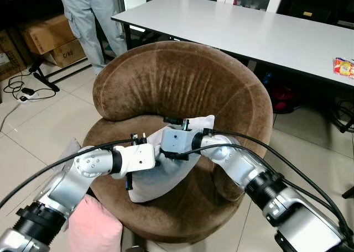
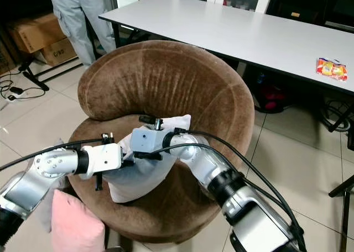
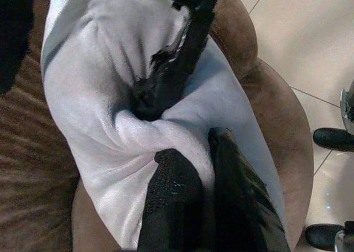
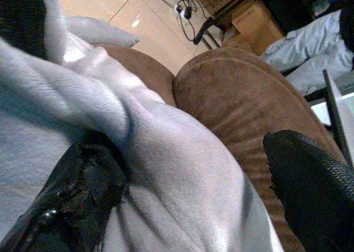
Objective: Move the pillow to the sofa from floor
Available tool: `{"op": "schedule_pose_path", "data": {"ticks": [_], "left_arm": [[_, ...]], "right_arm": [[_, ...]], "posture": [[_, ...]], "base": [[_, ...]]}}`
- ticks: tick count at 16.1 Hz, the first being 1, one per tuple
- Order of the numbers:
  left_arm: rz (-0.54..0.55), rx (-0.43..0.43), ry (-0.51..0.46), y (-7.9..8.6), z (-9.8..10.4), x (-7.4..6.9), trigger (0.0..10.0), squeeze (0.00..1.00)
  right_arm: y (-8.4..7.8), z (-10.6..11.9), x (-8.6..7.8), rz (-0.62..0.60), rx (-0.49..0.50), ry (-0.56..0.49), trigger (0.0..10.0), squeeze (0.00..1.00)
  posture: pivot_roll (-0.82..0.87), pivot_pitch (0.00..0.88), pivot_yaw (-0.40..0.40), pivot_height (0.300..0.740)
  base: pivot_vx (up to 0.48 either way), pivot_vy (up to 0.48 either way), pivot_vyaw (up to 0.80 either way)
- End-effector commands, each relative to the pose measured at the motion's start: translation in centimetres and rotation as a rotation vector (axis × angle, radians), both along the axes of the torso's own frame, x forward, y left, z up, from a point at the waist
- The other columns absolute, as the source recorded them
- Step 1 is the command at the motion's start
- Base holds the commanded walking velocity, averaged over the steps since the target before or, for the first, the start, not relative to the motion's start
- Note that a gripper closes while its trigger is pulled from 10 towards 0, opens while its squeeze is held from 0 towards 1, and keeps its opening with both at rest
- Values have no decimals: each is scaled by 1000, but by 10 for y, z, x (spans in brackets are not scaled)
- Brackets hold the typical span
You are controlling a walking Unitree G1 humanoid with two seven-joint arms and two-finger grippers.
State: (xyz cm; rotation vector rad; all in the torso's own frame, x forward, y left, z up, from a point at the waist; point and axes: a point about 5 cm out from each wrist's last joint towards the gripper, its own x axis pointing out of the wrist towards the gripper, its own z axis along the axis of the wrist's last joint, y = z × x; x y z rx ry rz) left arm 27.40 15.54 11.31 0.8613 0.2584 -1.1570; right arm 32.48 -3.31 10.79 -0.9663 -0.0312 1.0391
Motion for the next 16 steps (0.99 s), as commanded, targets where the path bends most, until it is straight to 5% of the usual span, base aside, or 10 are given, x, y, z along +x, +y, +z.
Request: {"op": "schedule_pose_path", "data": {"ticks": [1,2,3,8,9,10,11,12,16], "left_arm": [[-93,-41,-21,-15,10,-8,0,0],[-79,-44,-21,-12,10,-9,0,0],[-56,-48,-21,-9,10,-10,0,0],[22,-64,-26,7,17,-10,0,0],[23,-62,-24,9,18,-11,0,0],[23,-60,-22,11,18,-11,0,0],[21,-54,-16,13,19,-12,0,0],[8,-41,1,16,19,-14,0,0],[-24,-10,27,21,18,-15,0,0]], "right_arm": [[-10,-5,6,-41,-43,-13,9922,0],[-10,-5,4,-10,-33,-16,1804,0],[-9,-5,1,34,-20,-24,0,0],[-23,-16,-1,64,-46,-19,0,0],[-27,-16,0,65,-51,-28,2902,0],[-28,-15,1,63,-50,-40,9765,0],[-31,-12,2,80,-42,-34,10000,0],[-38,-7,2,124,-55,-29,10000,1000],[-60,-3,6,209,-217,-41,10000,1000]], "posture": [[1,0,-22,740],[3,0,-24,740],[3,0,-24,740],[9,0,-23,740],[9,0,-23,740],[9,0,-23,740],[9,0,-20,740],[9,0,-20,740],[4,0,-17,740]], "base": [[0,0,0],[0,0,0],[0,0,0],[0,0,0],[0,0,0],[0,0,0],[0,0,0],[0,0,0],[0,0,0]]}}
